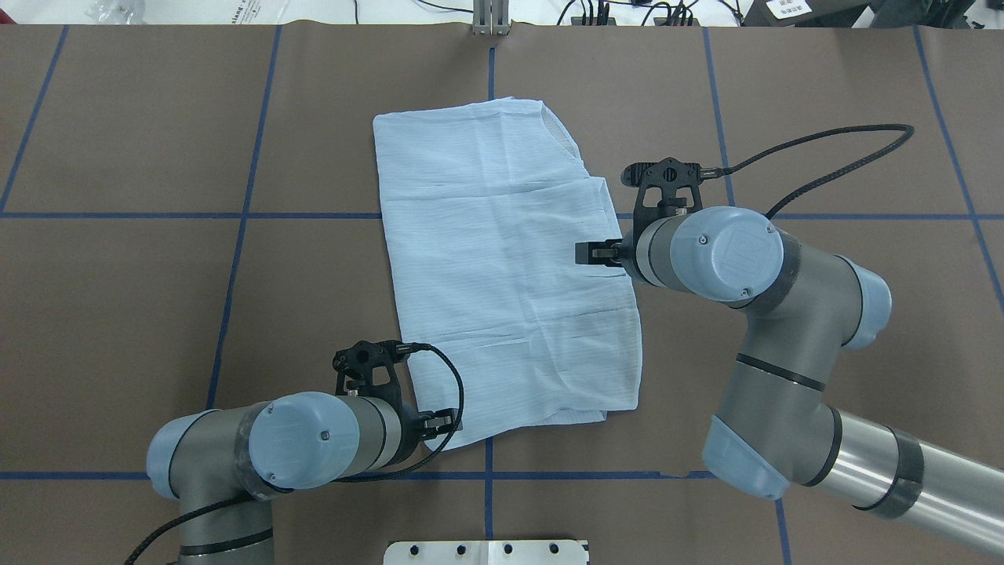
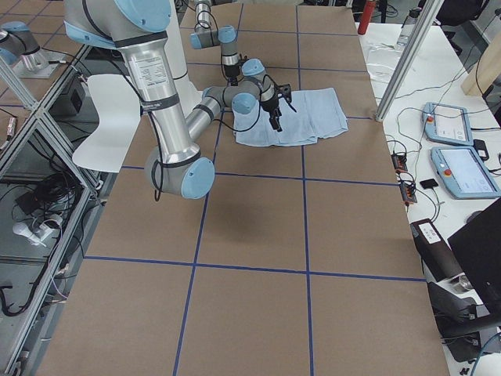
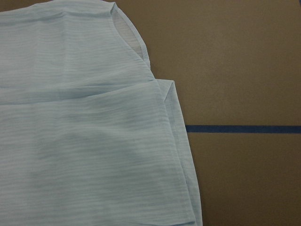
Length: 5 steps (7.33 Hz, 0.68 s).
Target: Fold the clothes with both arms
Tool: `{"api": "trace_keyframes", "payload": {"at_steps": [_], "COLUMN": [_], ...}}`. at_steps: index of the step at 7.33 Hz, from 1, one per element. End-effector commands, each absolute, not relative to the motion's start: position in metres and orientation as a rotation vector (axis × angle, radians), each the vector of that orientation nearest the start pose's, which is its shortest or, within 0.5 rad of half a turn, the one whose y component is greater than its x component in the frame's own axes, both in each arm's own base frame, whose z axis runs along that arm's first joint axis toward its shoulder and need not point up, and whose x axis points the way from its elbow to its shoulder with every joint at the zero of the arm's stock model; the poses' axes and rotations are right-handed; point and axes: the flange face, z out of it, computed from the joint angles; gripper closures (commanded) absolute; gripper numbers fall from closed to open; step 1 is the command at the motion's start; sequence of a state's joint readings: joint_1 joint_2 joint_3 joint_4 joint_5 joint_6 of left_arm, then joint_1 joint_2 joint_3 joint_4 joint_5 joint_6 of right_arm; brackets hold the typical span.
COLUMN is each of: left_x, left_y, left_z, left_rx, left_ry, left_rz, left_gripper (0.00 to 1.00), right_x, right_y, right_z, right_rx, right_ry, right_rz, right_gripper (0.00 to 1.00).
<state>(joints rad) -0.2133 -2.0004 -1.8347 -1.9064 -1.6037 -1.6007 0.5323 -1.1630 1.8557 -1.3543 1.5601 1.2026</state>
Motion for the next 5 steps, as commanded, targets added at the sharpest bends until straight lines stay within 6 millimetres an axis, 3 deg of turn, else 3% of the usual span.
{"api": "trace_keyframes", "payload": {"at_steps": [1,2,5], "left_x": [0.575,0.578,0.581], "left_y": [-0.256,-0.25,-0.243], "left_z": [0.263,0.263,0.263], "left_rx": [0.064,0.057,0.05], "left_ry": [1.033,1.031,1.032], "left_rz": [-0.202,-0.191,-0.18], "left_gripper": [0.33,0.39,0.39], "right_x": [-0.458,-0.458,-0.458], "right_y": [-0.426,-0.426,-0.425], "right_z": [0.286,0.286,0.287], "right_rx": [0.401,0.4,0.4], "right_ry": [-0.814,-0.816,-0.815], "right_rz": [0.165,0.168,0.168], "right_gripper": [0.0,0.0,0.0]}}
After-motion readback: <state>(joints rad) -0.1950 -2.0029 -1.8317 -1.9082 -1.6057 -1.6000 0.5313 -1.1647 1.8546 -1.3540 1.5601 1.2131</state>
